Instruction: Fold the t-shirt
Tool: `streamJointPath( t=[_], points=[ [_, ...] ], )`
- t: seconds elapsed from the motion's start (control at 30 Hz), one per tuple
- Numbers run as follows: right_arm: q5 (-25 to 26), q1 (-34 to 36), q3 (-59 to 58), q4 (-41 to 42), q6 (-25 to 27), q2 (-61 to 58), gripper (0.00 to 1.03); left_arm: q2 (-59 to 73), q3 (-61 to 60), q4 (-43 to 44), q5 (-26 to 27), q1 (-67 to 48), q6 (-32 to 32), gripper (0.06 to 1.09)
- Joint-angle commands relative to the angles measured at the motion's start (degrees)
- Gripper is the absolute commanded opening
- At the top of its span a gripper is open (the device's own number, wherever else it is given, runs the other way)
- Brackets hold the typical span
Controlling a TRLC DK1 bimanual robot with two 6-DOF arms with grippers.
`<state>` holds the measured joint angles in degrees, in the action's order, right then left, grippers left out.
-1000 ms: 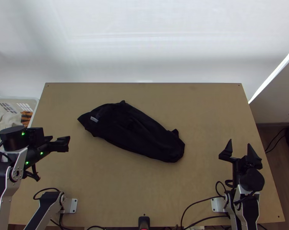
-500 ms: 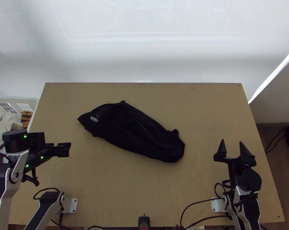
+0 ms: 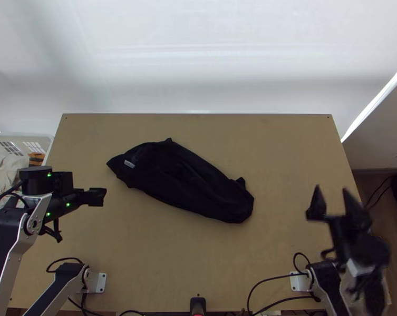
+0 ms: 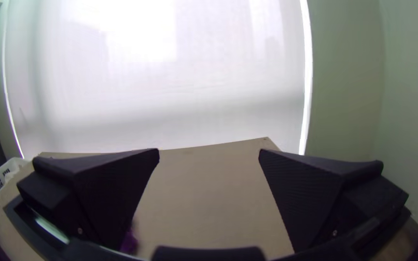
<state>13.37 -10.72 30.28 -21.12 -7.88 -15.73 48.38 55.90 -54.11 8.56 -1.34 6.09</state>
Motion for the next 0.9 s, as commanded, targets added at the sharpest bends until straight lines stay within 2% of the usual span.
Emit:
streamJointPath(
  t=[0.0, 0.03, 0.17, 0.2, 0.33, 0.4, 0.53, 0.67, 0.77, 0.87],
  points=[
    [-0.80, -1.14, 9.00, -6.30, -1.26, -16.71, 0.98, 0.31, -2.02, 3.48, -0.21, -1.82, 2.17, 1.04],
    [-1.06, -1.94, 13.05, -10.25, -3.55, -19.43, 0.98, 0.22, -2.55, 4.18, -0.38, -2.52, 2.35, 1.04],
    [-8.97, -2.37, 27.90, -27.30, -13.21, -33.05, 0.98, 0.49, -3.52, 7.61, -0.47, -4.63, 4.46, 1.04],
    [-13.28, -2.46, 29.22, -29.41, -14.71, -34.55, 0.98, 0.49, -3.69, 8.14, -0.47, -4.90, 4.46, 1.04],
    [-29.27, -2.02, 28.25, -30.38, -22.53, -37.98, 0.98, 0.75, -3.69, 9.81, -0.65, -6.48, 5.25, 1.04],
    [-32.53, -2.46, 26.49, -30.47, -26.13, -40.79, 0.98, 0.84, -3.78, 10.34, -0.65, -6.65, 5.25, 1.04],
    [-35.43, -4.40, 23.51, -29.85, -26.93, -47.12, 0.98, 0.93, -3.78, 10.60, -1.35, -6.57, 4.55, 1.04],
    [-35.60, -6.51, 22.72, -25.11, -27.01, -53.53, 0.98, 0.75, -3.60, 10.60, -2.05, -6.48, 3.58, 1.04],
    [-35.51, -8.97, 23.86, -21.77, -24.02, -59.33, 0.98, 0.57, -3.43, 10.60, -2.14, -5.69, 2.97, 1.04],
    [-34.99, -9.41, 25.62, -19.74, -23.41, -64.69, 0.96, 0.22, -3.16, 10.51, -2.23, -5.16, 2.61, 1.04]
  ],
)
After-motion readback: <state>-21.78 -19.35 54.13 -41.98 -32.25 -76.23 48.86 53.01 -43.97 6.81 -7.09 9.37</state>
